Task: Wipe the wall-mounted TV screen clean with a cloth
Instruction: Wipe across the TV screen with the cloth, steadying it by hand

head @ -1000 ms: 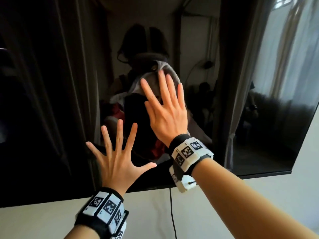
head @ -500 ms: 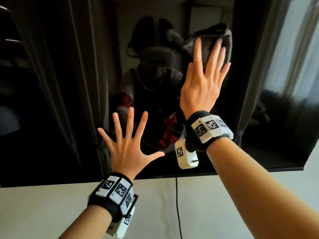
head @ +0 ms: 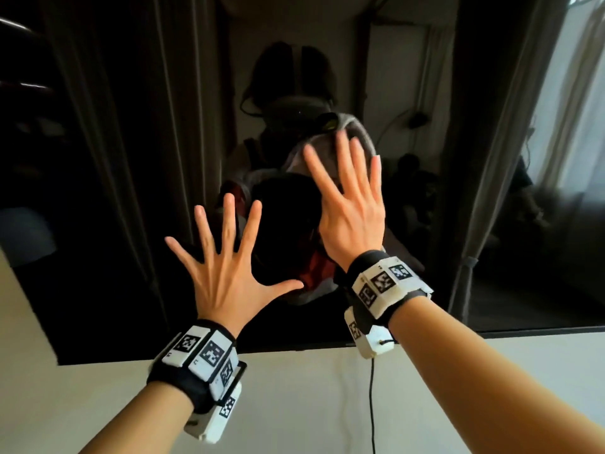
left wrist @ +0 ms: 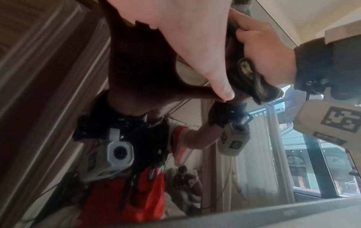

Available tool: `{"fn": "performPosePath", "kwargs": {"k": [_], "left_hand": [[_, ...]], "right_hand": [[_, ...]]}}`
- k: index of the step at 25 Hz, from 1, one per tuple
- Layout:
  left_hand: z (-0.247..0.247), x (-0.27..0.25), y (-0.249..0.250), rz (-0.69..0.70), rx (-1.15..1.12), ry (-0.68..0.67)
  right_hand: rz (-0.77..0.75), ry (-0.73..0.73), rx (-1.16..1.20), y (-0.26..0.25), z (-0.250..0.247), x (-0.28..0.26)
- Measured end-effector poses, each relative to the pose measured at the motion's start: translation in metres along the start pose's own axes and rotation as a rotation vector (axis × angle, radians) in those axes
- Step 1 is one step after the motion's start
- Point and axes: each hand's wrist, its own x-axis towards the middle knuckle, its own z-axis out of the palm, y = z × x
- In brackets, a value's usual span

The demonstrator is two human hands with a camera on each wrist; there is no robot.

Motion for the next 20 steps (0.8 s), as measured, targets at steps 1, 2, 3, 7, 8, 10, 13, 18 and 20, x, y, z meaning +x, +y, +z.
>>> {"fn": "performPosePath", "kwargs": {"k": [1, 2, 3, 7, 8, 10, 13, 18, 20], "left_hand": [[-0.005, 0.007, -0.007, -0.015, -0.012, 0.011], [-0.009, 0.012, -0.017, -0.027, -0.025, 0.014], [-0.012, 0.015, -0.025, -0.025, -0.033, 0.011], [-0.013, 0.011, -0.045, 0.049, -0.014, -0.019], [-0.012, 0.01, -0.046, 0.05, -0.018, -0.023], [-0.012, 0.01, -0.044, 0.058, -0.031, -0.028], [-0.012, 0.011, -0.045, 0.067, -0.048, -0.023], [-0.011, 0.007, -0.056, 0.106, -0.041, -0.007], [-0.011, -0.001, -0.071, 0.105, -0.027, -0.008]], "right_hand": [[0.066, 0.027, -0.001, 0.004, 0.0, 0.009], [0.215, 0.08, -0.001, 0.003, 0.0, 0.019], [0.376, 0.123, 0.005, -0.006, 0.0, 0.026], [-0.014, 0.005, 0.01, -0.059, 0.021, 0.007], [-0.085, -0.018, 0.001, -0.059, 0.024, 0.006], [0.158, 0.086, -0.005, -0.049, 0.026, 0.014], [0.457, 0.188, -0.003, -0.066, 0.031, 0.009], [0.419, 0.181, -0.02, -0.055, 0.037, -0.02], [0.515, 0.175, -0.03, -0.061, 0.039, -0.035]]}}
